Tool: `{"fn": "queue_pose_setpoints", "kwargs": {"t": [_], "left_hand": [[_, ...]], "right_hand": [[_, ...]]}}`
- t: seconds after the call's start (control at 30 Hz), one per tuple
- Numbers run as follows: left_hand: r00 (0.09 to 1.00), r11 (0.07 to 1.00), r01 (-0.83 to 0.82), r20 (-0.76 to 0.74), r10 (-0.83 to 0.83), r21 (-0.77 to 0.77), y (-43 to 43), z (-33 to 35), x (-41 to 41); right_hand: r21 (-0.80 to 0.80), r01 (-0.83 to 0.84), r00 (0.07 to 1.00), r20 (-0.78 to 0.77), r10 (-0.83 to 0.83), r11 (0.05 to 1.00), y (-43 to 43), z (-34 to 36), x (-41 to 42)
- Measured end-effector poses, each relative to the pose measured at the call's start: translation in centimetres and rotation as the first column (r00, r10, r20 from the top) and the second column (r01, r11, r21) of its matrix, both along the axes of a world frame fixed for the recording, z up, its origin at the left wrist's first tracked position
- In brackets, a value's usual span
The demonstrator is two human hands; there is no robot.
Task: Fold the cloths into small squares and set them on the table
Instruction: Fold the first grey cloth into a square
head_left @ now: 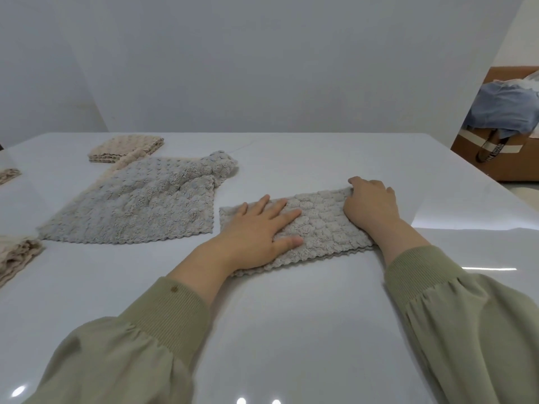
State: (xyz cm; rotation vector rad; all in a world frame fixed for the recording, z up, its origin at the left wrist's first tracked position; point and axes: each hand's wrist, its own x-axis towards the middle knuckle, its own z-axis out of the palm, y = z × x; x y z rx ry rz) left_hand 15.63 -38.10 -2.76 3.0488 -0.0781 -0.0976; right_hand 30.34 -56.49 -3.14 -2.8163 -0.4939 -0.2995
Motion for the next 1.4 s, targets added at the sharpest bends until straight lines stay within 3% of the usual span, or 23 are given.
{"fn": "queue_pose_setpoints", "kwargs": {"t": [0.53, 0.83, 1.0, 1.1, 1.17, 1.2, 1.27, 1.3, 1.4], "left_hand": [[1.000, 1.000, -0.012, -0.023, 0.012, -0.013, 0.6, 0.1, 0.3], [0.996, 0.996, -0.088, -0.030, 0.088, -0.011, 1.8, 0.3, 0.3], [0.979, 0.988, -0.145, 0.139, 0.151, -0.053, 2.1, 0.3, 0.4], [0.945, 0.978, -0.178, 0.258, 0.201, -0.108, 2.0, 1.3, 0.0], [0.931, 0.931, -0.168, 0.257, 0.258, -0.325, 1.7, 2.2, -0.5], [0.939, 0.843, -0.151, 0.192, 0.286, -0.516, 1.5, 2.6, -0.8], [0.958, 0.555, -0.185, -0.023, 0.286, -0.811, 1.4, 3.7, -1.5], [0.956, 0.484, -0.213, -0.078, 0.283, -0.849, 1.6, 4.0, -1.7], [0.920, 0.491, -0.219, -0.011, 0.392, -0.843, 2.6, 3.6, -1.7]], "right_hand": [[0.078, 0.022, 0.997, -0.075, -0.016, 0.997, -0.1, 0.8, 1.4], [0.463, -0.007, 0.998, -0.051, 0.035, 0.886, -0.3, 0.7, 1.5], [0.604, -0.083, 0.997, 0.050, 0.066, 0.793, 0.1, 1.5, 0.9], [0.567, -0.169, 0.980, 0.184, 0.076, 0.806, 0.8, 1.7, 0.6], [0.506, -0.244, 0.950, 0.294, 0.100, 0.828, 1.4, 1.7, 0.4], [0.481, -0.285, 0.934, 0.336, 0.126, 0.829, 1.7, 1.8, 0.2], [0.465, -0.370, 0.905, 0.376, 0.200, 0.804, 2.6, 2.2, -0.6], [0.472, -0.413, 0.893, 0.380, 0.243, 0.779, 3.1, 2.4, -1.2], [0.531, -0.509, 0.859, 0.363, 0.360, 0.678, 5.0, 2.9, -3.5]]}}
